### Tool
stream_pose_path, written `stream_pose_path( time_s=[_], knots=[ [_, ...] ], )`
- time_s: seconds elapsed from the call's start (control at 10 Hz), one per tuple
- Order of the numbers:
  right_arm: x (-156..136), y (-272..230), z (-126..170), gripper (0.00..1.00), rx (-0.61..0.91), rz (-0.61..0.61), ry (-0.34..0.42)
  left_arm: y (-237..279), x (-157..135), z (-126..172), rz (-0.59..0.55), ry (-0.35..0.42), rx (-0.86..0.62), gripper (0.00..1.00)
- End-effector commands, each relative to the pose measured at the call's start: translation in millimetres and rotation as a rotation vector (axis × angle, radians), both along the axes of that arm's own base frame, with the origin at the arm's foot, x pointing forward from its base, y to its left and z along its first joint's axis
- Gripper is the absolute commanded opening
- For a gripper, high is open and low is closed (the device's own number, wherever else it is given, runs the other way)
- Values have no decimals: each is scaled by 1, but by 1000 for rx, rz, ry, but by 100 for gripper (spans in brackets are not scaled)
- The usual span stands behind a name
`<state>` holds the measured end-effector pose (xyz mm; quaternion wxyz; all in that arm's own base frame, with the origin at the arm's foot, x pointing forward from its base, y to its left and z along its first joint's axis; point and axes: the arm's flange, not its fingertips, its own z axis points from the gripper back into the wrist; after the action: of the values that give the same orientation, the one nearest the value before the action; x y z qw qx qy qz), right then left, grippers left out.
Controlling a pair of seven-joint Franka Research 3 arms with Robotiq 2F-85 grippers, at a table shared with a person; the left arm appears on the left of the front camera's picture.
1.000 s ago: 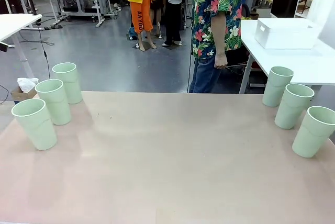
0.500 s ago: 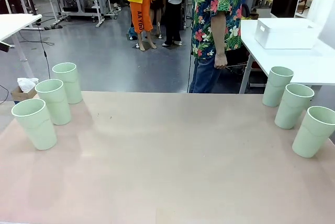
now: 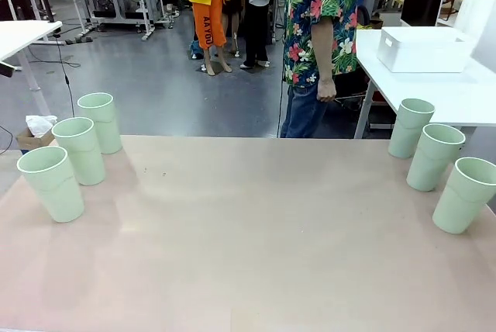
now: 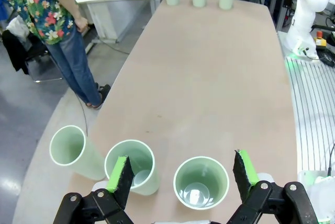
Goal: Stack the cups and store them in the basket.
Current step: Pick up two Reusable plastic cups , one in each hand.
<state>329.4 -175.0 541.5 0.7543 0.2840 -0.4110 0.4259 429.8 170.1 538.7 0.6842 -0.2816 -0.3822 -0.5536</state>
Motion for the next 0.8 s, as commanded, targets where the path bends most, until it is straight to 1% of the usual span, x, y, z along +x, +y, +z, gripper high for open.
stream_pose_path(
  time_s=[0.0,0.7],
  knots=[
    [2,0,2,100,15,10,-31,1,-1,0,-5,1,2,100],
    [2,0,2,100,15,10,-31,1,-1,0,-5,1,2,100]
  ],
)
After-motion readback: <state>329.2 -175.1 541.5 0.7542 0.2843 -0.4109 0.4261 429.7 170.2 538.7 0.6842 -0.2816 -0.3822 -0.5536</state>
